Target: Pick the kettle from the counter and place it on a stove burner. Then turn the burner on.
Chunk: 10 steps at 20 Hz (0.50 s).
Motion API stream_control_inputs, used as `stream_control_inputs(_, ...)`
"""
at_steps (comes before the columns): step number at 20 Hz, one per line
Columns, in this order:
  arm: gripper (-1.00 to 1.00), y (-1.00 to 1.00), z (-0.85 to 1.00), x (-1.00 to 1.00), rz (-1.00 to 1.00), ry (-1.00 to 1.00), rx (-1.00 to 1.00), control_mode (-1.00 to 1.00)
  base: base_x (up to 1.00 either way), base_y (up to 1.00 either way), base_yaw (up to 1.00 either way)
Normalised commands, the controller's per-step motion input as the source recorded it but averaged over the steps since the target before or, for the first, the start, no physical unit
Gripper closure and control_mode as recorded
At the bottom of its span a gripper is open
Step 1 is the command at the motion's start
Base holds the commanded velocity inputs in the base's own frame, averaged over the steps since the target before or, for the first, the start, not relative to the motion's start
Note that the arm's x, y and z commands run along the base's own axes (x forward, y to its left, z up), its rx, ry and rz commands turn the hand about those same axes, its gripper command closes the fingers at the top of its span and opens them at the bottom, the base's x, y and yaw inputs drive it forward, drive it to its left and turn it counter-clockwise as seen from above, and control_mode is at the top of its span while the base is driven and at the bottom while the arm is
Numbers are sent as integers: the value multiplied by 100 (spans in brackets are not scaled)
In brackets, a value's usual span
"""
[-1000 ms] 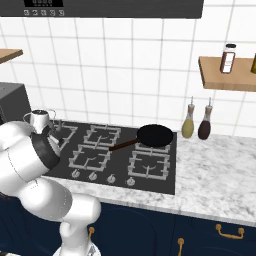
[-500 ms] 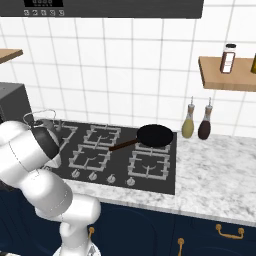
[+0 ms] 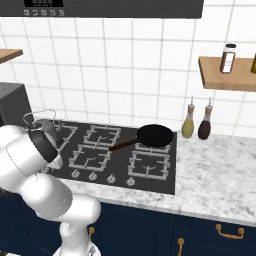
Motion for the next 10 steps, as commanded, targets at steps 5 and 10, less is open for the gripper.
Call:
stream_control_inputs(5,100,0,0,0,0,0,0,-100,0,0,0)
stream_control_inputs(10,100,0,0,0,0,0,0,-100,0,0,0)
